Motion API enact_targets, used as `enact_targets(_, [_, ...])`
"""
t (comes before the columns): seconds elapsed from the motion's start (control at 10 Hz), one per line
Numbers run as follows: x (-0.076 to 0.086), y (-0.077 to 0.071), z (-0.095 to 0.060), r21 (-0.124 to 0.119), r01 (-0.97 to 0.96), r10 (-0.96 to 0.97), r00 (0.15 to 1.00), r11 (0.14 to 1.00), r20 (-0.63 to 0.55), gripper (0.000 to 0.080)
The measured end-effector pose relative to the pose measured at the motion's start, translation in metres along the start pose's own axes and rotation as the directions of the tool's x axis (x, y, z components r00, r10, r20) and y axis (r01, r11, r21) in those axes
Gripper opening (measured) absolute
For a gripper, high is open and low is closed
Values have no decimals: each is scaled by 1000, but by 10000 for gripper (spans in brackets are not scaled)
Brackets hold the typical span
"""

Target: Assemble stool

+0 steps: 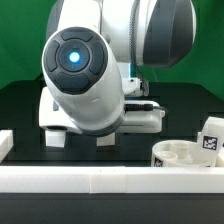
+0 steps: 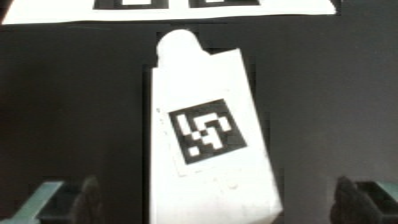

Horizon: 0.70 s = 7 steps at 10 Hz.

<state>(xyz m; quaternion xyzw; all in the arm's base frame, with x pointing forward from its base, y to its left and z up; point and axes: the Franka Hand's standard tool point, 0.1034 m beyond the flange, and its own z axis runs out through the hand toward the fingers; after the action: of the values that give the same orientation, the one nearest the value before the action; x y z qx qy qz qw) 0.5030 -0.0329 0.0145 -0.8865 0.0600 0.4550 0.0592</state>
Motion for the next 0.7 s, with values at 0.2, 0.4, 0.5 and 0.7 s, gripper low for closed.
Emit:
enact_targets(0.2, [5,1,6,-1,-7,7,1000,1000,-9,526])
enact_targets(0.4, [7,2,9,-2,-9,9,1000,1000,-18,379])
enact_targets(0.5, [7,2,9,-2,-9,9,1000,1000,-19,325])
enact_targets(0.7, [7,2,8,-2,-9,9,1000,1000,-20,325])
